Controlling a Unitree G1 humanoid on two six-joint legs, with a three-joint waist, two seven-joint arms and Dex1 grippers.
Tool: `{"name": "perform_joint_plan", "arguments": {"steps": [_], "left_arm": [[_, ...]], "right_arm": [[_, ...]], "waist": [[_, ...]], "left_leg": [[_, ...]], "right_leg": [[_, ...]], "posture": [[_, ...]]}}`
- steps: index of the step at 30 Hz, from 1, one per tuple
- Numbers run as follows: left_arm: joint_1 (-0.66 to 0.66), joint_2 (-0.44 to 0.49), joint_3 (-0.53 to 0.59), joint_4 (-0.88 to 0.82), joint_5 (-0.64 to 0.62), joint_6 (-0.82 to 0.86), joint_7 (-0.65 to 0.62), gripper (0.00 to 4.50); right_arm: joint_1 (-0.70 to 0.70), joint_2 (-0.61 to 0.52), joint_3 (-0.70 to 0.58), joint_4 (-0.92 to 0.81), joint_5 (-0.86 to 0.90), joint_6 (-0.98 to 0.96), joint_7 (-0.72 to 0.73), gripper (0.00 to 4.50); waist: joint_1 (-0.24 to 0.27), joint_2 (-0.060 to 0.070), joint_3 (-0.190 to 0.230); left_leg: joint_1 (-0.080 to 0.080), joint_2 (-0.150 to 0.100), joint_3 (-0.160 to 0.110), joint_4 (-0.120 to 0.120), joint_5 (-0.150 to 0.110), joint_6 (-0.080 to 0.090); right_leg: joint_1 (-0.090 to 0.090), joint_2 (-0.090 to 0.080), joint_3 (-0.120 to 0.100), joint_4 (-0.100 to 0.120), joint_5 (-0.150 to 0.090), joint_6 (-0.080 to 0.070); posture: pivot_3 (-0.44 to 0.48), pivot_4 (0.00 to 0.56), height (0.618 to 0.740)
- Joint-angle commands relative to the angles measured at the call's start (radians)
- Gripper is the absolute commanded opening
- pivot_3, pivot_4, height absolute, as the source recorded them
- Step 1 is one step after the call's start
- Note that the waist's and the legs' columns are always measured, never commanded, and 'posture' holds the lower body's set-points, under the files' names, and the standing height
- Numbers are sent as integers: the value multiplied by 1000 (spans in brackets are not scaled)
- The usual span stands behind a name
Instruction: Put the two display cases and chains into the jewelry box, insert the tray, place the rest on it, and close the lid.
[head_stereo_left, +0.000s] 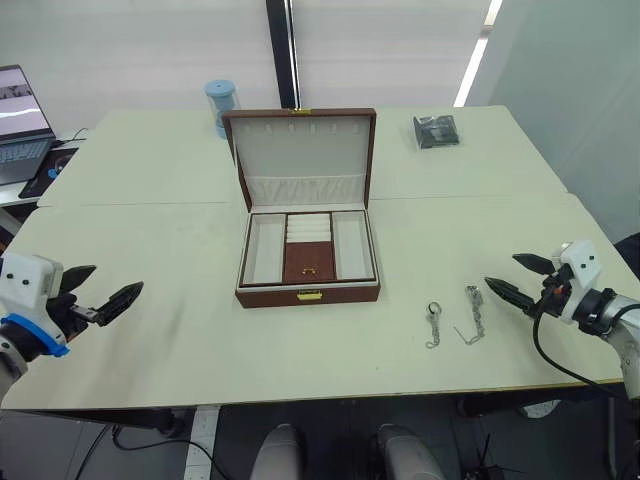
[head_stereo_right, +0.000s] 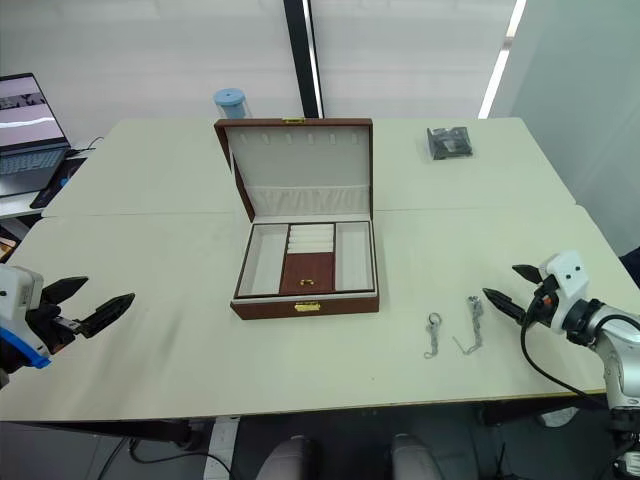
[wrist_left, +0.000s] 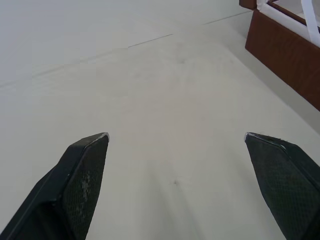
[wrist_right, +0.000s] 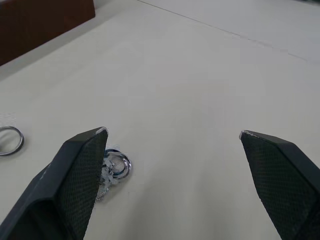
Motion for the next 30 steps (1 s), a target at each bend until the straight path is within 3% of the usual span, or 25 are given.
{"name": "perform_joint_plan", "arguments": {"steps": [1,20,28,30], "left_arm": [[-25,27,31,27,19,-34,-14,4500],[-4,-7,27,-12,31,-54,-25,4500],[81,-55,-62,-213,17,-77,-114,4500],[86,-68,-103,-259,14,-91,-145,4500]], "right_arm": [[5,-24,-46,6,7,-44,-17,4474],[15,-4,-67,-8,45,-21,-74,4474],[115,117,-125,-249,183,99,-195,4474],[164,137,-88,-296,148,75,-204,4474]], "waist": [[0,0,0],[0,0,0],[2,0,0],[3,0,0]], "left_leg": [[0,0,0,0,0,0],[0,0,0,0,0,0],[0,0,-1,0,0,0],[1,0,-1,0,0,0]], "right_leg": [[0,0,0,0,0,0],[0,-1,0,0,0,0],[1,-1,0,0,0,0],[2,-1,0,0,0,0]], "posture": [[0,150,740],[0,150,740],[0,150,740],[0,150,740]]}}
